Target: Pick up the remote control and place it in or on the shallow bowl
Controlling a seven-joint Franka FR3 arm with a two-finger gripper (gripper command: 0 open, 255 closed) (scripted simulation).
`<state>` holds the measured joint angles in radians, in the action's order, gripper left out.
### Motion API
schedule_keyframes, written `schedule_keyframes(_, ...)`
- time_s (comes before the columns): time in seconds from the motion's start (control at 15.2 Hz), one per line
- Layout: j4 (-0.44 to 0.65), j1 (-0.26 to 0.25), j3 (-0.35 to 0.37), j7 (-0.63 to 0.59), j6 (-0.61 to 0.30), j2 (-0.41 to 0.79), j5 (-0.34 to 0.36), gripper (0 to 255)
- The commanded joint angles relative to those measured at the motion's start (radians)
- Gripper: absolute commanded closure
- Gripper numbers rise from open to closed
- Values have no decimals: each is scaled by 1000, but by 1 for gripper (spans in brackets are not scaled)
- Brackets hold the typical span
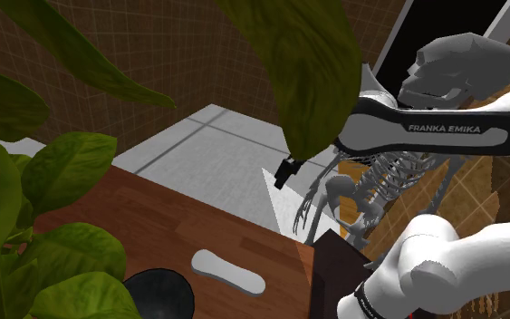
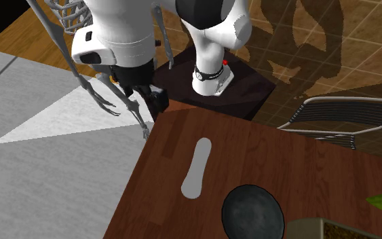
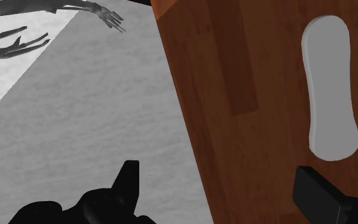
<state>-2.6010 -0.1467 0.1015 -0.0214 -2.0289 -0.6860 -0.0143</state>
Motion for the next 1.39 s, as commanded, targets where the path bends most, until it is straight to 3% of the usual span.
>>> schedule_keyframes(0.0, -20, -23, 25, -12, -53, 43, -18, 0)
schedule_keyframes(0.79, -73, -142, 165, -65, -361, 353, -94, 0)
schedule_keyframes(1.32, -43, -188, 250, -125, -548, 600, -73, 0)
